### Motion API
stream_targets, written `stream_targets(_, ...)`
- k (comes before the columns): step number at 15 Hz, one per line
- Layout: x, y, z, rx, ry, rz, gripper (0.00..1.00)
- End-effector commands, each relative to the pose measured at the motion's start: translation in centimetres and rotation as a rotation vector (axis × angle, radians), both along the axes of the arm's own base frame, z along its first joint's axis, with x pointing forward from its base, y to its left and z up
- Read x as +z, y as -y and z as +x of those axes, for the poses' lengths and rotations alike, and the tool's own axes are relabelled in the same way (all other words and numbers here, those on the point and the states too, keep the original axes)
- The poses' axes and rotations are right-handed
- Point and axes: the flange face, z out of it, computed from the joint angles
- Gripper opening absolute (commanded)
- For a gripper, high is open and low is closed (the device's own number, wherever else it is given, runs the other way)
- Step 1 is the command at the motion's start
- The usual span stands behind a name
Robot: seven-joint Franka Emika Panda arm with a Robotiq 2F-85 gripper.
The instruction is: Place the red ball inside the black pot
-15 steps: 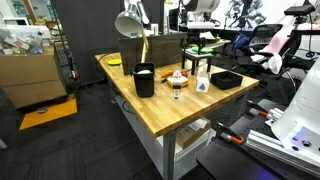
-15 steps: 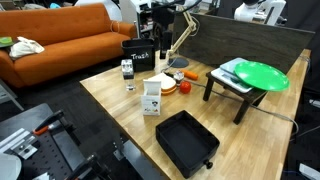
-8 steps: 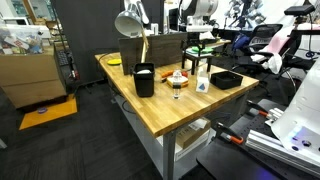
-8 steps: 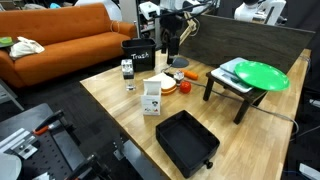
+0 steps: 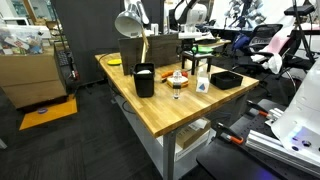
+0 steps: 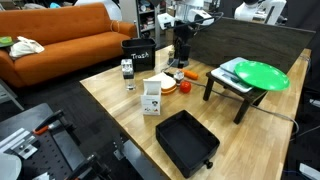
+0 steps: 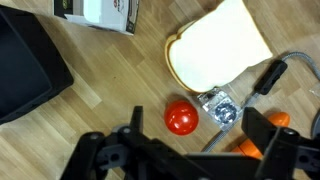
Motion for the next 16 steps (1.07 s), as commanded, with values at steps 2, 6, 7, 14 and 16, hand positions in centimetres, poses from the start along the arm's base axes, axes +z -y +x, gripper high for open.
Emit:
stream_targets(2,0.2,-0.1,0.0,0.001,0.0,0.0,1.0)
stream_targets(6,0.2,-0.1,0.0,0.001,0.001,0.0,1.0)
stream_targets(7,0.0,0.2,0.2,-0.036,-0.005,0.0,1.0)
stream_targets(14,-3.1,2.3,3.1,-0.285,-0.051,-0.064,1.0)
stream_targets(16,-4.1,2.4,4.1,-0.347,-0.078,-0.069,1.0)
